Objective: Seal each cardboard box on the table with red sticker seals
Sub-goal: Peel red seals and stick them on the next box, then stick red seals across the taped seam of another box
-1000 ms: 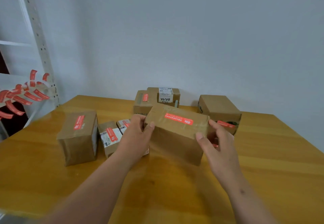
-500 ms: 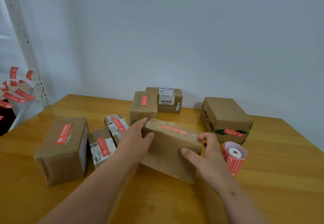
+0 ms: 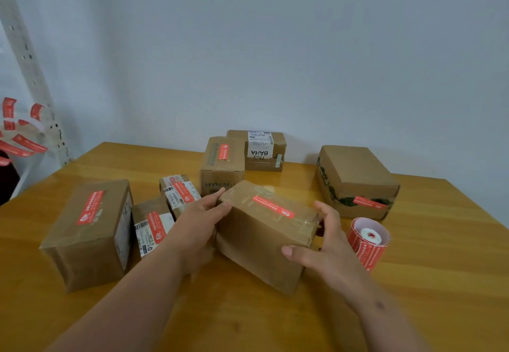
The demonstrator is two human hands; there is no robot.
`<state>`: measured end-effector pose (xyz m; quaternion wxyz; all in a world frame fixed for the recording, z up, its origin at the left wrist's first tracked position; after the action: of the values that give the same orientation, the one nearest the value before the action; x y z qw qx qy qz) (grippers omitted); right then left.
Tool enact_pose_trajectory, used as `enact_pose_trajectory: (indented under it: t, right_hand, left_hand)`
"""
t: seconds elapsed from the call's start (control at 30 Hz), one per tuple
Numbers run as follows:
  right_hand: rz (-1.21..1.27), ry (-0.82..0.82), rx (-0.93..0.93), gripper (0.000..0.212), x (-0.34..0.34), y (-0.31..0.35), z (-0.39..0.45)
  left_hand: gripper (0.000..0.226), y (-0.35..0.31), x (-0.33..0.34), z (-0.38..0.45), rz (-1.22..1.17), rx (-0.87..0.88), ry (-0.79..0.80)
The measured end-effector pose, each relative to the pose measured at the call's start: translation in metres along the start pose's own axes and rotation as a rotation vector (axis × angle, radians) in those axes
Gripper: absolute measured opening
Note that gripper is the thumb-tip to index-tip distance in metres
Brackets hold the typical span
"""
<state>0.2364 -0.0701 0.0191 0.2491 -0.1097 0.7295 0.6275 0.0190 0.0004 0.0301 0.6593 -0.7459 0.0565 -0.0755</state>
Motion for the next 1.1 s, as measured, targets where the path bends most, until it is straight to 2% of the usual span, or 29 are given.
enact_pose_trajectory:
  t: [0.1, 0.2, 0.27, 0.43, 0.53, 0.63, 0.7, 0.83, 0.9, 1.0, 1.1]
  right_hand:
    - [-0.094, 0.074, -0.003, 0.107, -0.005, 0.001, -0.006]
    - [-0.093, -0.112, -0.014, 0.099, -0.011, 0.001, -0.01]
    - [-0.097, -0.266, 0.008, 0.096, -0.015, 0.001, -0.013]
    - [-0.184, -0.454, 0.05, 0.096, -0.015, 0.01, -0.006]
    - [-0.22, -0.485, 0.075, 0.097, -0.01, 0.016, 0.015]
    - [-0.259, -0.47, 0.101, 0.101, -0.003, 0.027, 0.039]
    - [-0.28, -0.388, 0.084, 0.099, 0.007, 0.034, 0.053]
    - [-0.14, -0.176, -0.049, 0.078, 0.023, 0.041, 0.072]
    - [-0.139, -0.206, -0.087, 0.068, 0.016, 0.043, 0.076]
    - [-0.228, -0.333, -0.128, 0.057, -0.017, 0.053, 0.079]
    - [-0.404, -0.448, -0.081, 0.053, -0.063, 0.056, 0.084]
  left_hand:
    - [0.048, 0.001, 0.004, 0.001, 0.049, 0.021, -0.042]
    - [0.057, -0.003, 0.016, 0.003, 0.326, 0.126, -0.136]
    - [0.057, -0.007, 0.028, 0.004, 0.391, 0.183, -0.165]
    - [0.051, -0.01, 0.056, 0.003, 0.461, 0.226, -0.041]
    - [0.052, -0.014, 0.055, 0.008, 0.566, 0.291, -0.075]
    - [0.052, -0.023, 0.044, 0.022, 0.752, 0.387, -0.209]
    - [0.05, -0.032, 0.039, 0.031, 0.841, 0.419, -0.256]
    - [0.051, -0.044, 0.038, 0.049, 0.935, 0.408, -0.238]
    - [0.051, -0.045, 0.044, 0.055, 0.98, 0.419, -0.229]
    - [0.05, -0.047, 0.062, 0.057, 1.007, 0.475, -0.215]
    - [0.047, -0.05, 0.089, 0.049, 0.931, 0.576, -0.196]
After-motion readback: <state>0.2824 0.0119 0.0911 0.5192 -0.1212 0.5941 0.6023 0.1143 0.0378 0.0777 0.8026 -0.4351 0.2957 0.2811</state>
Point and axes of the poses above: each hand's wrist, its own z-axis towards the middle knuckle, its own x-axis out of the palm, y = z × x, the point moved 4 cm from there along z, towards the middle knuckle, and after that the axes turned 6 degrees about x, right-handed, at the moved point
